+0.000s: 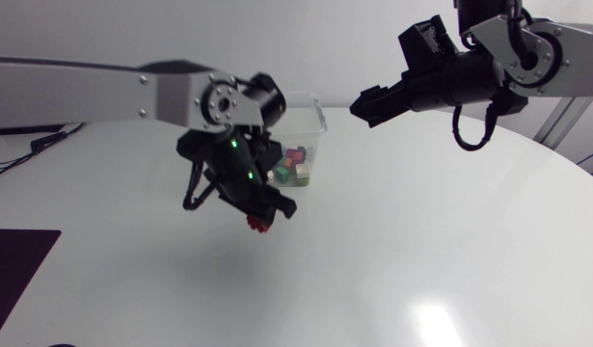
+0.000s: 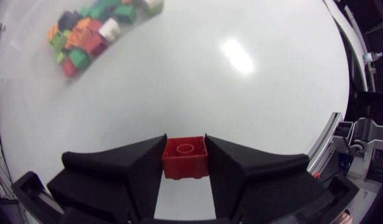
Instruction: Place the duplo bricks in the container
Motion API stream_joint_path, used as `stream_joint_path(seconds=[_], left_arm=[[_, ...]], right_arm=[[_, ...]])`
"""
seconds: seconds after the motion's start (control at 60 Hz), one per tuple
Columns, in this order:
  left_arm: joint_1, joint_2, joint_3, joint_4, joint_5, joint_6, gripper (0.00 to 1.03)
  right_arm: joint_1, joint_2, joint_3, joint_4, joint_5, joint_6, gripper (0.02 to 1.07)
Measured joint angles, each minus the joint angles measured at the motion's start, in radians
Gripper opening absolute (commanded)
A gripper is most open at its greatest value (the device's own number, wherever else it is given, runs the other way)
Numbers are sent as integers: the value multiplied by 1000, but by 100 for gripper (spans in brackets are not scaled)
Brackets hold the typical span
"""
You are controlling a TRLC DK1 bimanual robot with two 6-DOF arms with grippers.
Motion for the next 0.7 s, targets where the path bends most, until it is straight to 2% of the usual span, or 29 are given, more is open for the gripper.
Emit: stream_joint_path(seconds=[0.117,0.217,0.45,0.6,0.7], left_arm=[[50,-39,97,1,-3,37,29],[98,-46,150,51,-3,63,29],[188,-45,163,307,-52,111,29],[221,-34,163,477,-80,129,29],[234,-6,171,548,-99,143,30]], right_arm=[[-1,-53,-63,0,-1,-11,102],[-1,-95,-132,8,-1,-27,102],[-5,-149,-299,69,-1,-57,102],[-13,-179,-378,101,-1,-72,102],[-13,-202,-414,109,-1,-84,102]])
